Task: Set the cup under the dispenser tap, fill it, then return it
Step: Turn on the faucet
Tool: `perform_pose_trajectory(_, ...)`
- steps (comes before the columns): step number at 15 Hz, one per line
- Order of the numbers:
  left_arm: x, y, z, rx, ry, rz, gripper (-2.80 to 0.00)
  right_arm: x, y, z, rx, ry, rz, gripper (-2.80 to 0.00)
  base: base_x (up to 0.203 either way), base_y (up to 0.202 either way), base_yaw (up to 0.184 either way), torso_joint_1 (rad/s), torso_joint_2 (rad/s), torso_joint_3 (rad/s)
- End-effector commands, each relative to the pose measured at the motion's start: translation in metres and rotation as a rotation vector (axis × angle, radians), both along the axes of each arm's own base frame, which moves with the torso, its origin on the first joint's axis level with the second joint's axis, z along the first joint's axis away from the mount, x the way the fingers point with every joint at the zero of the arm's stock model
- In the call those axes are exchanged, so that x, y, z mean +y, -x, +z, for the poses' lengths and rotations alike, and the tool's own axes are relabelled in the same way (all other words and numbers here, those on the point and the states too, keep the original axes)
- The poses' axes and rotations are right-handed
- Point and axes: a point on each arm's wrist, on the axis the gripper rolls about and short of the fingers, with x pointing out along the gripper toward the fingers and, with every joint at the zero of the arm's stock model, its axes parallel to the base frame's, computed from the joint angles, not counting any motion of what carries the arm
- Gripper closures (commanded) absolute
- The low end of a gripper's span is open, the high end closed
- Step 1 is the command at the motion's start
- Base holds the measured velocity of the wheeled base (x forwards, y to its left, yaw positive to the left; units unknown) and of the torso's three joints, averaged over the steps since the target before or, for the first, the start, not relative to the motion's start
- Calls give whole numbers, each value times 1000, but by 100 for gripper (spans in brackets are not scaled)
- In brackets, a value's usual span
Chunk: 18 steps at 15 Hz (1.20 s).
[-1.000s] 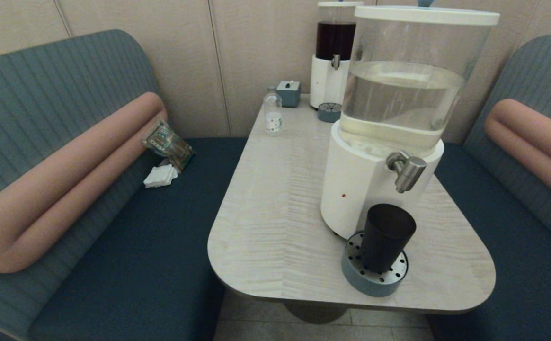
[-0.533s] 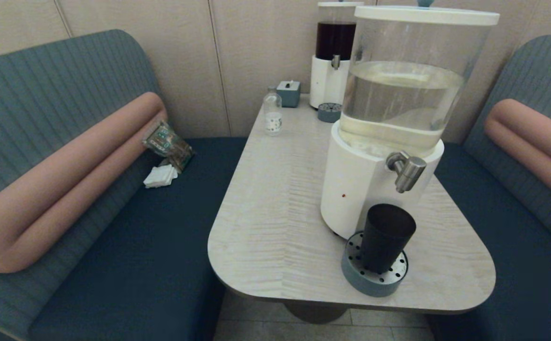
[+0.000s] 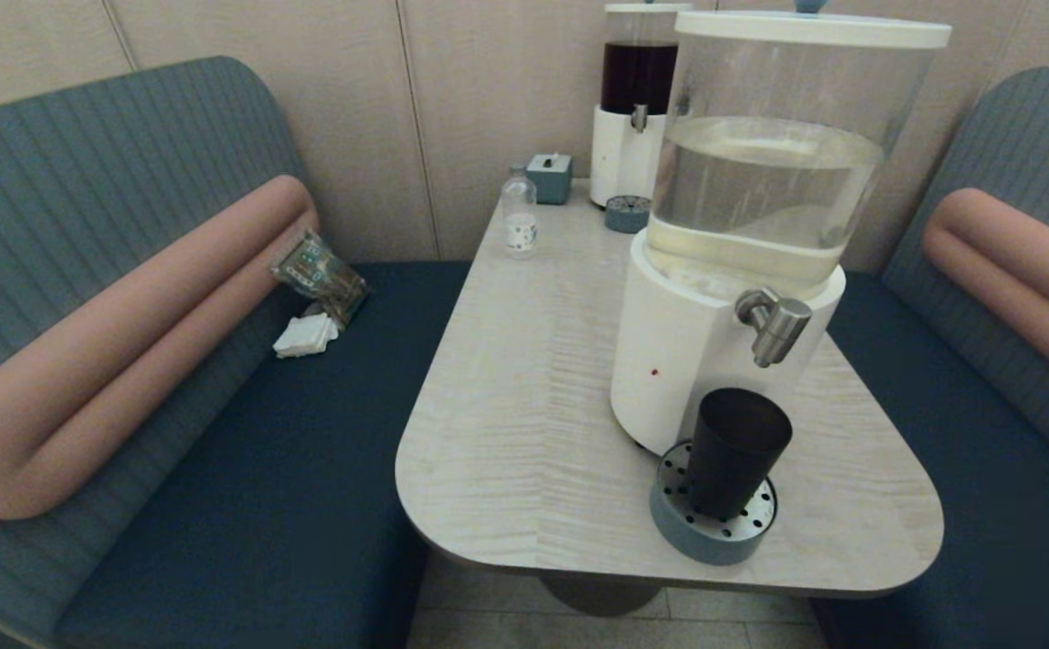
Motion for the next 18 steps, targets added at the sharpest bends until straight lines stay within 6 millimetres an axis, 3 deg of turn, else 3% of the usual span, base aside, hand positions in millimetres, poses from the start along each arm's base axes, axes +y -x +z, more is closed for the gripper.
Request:
perform_pose_trajectory(1,0,0,0,3,0,0,0,0,1,2,1,7,-3,0,0,0,0,0,0,0)
perform_pose_trajectory(2,0,0,0,3,-1,0,0,0,4,13,-24,6,-3,0,0,0,0,0,0,0)
perform_pose_trajectory(4,0,0,0,5,0,0,0,0,16,58,-110,-18,-4,0,0,0,0,0,0,0)
perform_pose_trajectory(6,0,0,0,3,-1,0,0,0,43,134,-256,-34,7,0,0,0,0,0,0,0)
perform_pose_trajectory(7,0,0,0,3,-1,0,0,0,47,167,-276,-39,14,0,0,0,0,0,0,0)
perform_pose_trajectory(9,0,0,0,3,0,0,0,0,24,221,-200,-46,26,0,0,0,0,0,0,0)
perform_pose_trajectory(13,0,0,0,3,0,0,0,2,-43,290,4,-54,100,0,0,0,0,0,0,0)
perform_pose_trajectory(15,0,0,0,3,-1,0,0,5,-72,313,128,-62,160,0,0,0,0,0,0,0)
perform_pose_trajectory(18,0,0,0,3,0,0,0,14,-129,314,398,-80,252,0,0,0,0,0,0,0)
